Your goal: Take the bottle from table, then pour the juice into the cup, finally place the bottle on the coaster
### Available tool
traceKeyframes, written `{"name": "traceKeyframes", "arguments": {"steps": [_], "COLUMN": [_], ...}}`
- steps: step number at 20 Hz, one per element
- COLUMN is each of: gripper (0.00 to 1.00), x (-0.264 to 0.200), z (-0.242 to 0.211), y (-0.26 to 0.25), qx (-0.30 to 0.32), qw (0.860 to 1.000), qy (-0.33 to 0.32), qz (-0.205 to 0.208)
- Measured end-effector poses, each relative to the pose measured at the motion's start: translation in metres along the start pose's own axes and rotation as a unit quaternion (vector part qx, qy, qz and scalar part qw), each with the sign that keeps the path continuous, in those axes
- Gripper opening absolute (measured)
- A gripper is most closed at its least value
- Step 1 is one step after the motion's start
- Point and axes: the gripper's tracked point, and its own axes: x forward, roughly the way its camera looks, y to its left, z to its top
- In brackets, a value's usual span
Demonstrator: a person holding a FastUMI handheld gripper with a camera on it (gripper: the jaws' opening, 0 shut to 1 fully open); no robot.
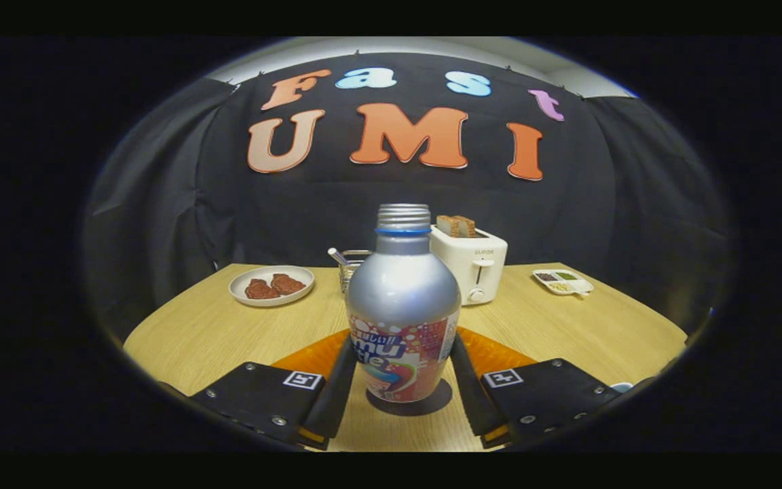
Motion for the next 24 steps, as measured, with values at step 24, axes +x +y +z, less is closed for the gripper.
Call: {"name": "traceKeyframes", "arguments": {"steps": [24], "gripper": [0.84], "x": [-0.005], "z": [-0.045], "y": [-0.005], "qx": [0.001], "qw": [1.0], "qy": [0.017], "qz": [-0.012]}}
